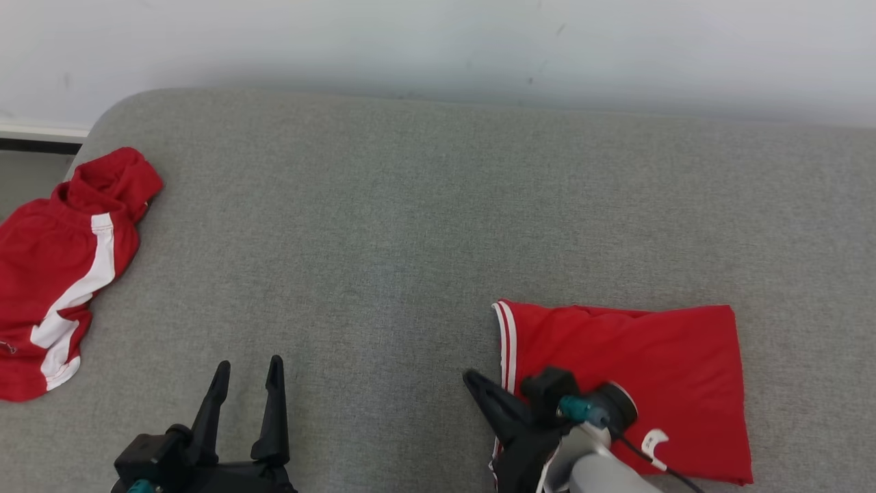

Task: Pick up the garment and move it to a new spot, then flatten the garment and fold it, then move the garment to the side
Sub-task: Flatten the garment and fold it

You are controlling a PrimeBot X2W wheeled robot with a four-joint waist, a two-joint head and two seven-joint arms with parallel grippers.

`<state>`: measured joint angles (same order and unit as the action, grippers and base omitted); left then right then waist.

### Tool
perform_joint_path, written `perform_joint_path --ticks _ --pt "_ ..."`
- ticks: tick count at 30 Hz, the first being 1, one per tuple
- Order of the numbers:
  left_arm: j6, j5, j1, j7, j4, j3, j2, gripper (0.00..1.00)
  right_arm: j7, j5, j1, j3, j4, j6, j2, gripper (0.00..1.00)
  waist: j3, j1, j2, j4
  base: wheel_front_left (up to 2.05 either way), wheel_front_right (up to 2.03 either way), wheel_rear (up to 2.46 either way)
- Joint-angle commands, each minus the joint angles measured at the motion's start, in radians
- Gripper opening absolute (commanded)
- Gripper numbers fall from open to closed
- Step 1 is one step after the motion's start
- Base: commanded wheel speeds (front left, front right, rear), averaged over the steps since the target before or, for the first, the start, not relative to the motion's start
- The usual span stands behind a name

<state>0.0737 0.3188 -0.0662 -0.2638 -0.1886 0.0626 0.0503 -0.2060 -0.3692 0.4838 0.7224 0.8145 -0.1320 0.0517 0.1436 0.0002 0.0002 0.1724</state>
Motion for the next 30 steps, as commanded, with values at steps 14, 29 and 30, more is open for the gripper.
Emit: perform_joint_path --ticks 14,29,30 --pt "-0.008 0.011 0.094 -0.001 0.039 -0.099 0.000 1.00 -0.058 0.142 -0.172 -0.390 -0.462 0.003 0.002 1.00 -0.142 -0.0002 -0.0002 -0.175 0.00 0.00 0.00" --pt "-0.008 -0.032 0.165 -0.001 0.079 -0.136 0.000 1.00 -0.043 0.233 -0.376 -0.640 -0.557 0.003 0.106 1.00 -0.199 -0.0002 -0.0002 -0.260 0.00 0.00 0.00" --pt "-0.007 -0.038 0.169 -0.001 0.078 -0.134 0.000 1.00 -0.042 0.230 -0.381 -0.642 -0.551 0.003 0.112 1.00 -0.205 -0.0002 -0.0002 -0.260 0.00 0.00 0.00"
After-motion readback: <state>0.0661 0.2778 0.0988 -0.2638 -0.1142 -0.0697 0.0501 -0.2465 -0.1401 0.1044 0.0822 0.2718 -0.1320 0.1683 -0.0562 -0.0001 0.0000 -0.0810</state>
